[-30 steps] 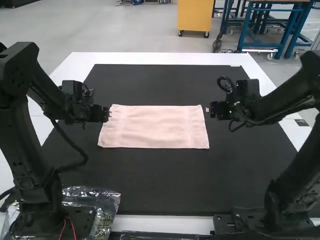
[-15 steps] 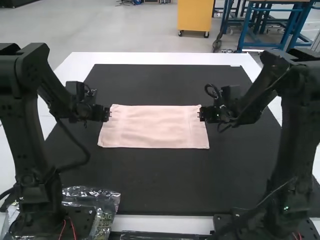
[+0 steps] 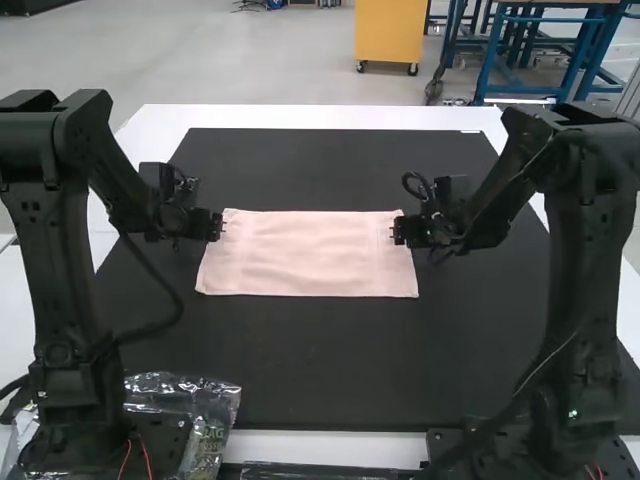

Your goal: Fold the towel.

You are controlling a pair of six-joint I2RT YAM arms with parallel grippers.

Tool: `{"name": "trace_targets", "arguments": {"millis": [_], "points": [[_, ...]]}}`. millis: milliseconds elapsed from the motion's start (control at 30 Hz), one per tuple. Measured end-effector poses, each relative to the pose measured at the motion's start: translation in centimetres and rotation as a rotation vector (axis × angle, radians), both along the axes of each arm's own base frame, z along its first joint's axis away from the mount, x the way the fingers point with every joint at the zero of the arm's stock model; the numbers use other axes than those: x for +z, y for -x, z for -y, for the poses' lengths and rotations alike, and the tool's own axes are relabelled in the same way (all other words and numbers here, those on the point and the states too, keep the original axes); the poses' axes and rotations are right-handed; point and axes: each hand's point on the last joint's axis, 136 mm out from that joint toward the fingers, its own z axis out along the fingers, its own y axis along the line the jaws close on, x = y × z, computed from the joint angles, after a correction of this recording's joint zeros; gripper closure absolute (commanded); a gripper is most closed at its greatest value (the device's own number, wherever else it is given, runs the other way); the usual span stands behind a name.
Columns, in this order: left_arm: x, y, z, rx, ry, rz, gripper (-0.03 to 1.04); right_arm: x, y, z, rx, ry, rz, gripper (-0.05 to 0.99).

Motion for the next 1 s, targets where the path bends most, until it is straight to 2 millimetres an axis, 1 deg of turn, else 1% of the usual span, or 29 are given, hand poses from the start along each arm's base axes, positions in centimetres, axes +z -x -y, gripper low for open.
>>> {"name": "trace_targets", "arguments": {"millis": [100, 167, 200, 233, 267, 300, 367, 467, 733, 867, 933, 1000], "points": [[-0.7, 0.1, 0.0, -0.001, -0.004, -0.014, 0.08, -0.1, -0.3, -0.1, 0.002, 0.004, 0.003, 0.03], [-0.5, -0.1, 0.0, -0.004, -0.007, -0.012, 0.08, -0.2, -0.4, -0.1, 0.004, 0.013, 0.001, 0.04], [-0.5, -0.1, 0.0, -0.006, -0.012, -0.012, 0.11, -0.3, -0.3, -0.1, 0.007, 0.018, -0.003, 0.13], [-0.6, -0.1, 0.0, -0.008, -0.014, -0.014, 0.27, -0.3, -0.4, -0.1, 0.01, 0.026, -0.005, 0.28], [-0.6, -0.1, 0.0, -0.01, -0.015, -0.013, 0.61, -0.4, -0.5, 0.0, 0.008, 0.034, -0.008, 0.65], [-0.6, -0.1, 0.2, -0.015, -0.015, -0.013, 0.99, -0.4, -0.7, 0.1, 0.006, 0.04, -0.005, 0.98], [-0.7, -0.2, 0.7, -0.034, -0.012, -0.009, 0.99, -0.5, -0.9, 0.0, 0.019, 0.038, 0.0, 0.96], [-0.7, -0.2, 1.9, -0.084, -0.003, 0.0, 0.99, -0.5, -0.6, -1.1, 0.069, 0.018, -0.003, 0.96], [-0.6, -0.2, 1.9, -0.106, 0.006, 0.006, 0.99, -0.2, -0.7, -0.8, 0.081, -0.011, -0.009, 0.96], [-0.3, -0.1, 1.9, -0.108, 0.01, 0.007, 0.99, 0.1, -0.4, -0.4, 0.072, -0.015, -0.039, 0.96], [0.1, 0.0, 1.9, -0.105, 0.012, 0.003, 0.99, 0.6, -0.4, -0.4, 0.073, -0.021, -0.048, 0.96], [1.0, 0.0, 1.8, -0.103, 0.013, 0.012, 0.99, 1.8, -0.4, -0.3, 0.073, -0.032, -0.04, 0.96]]}}
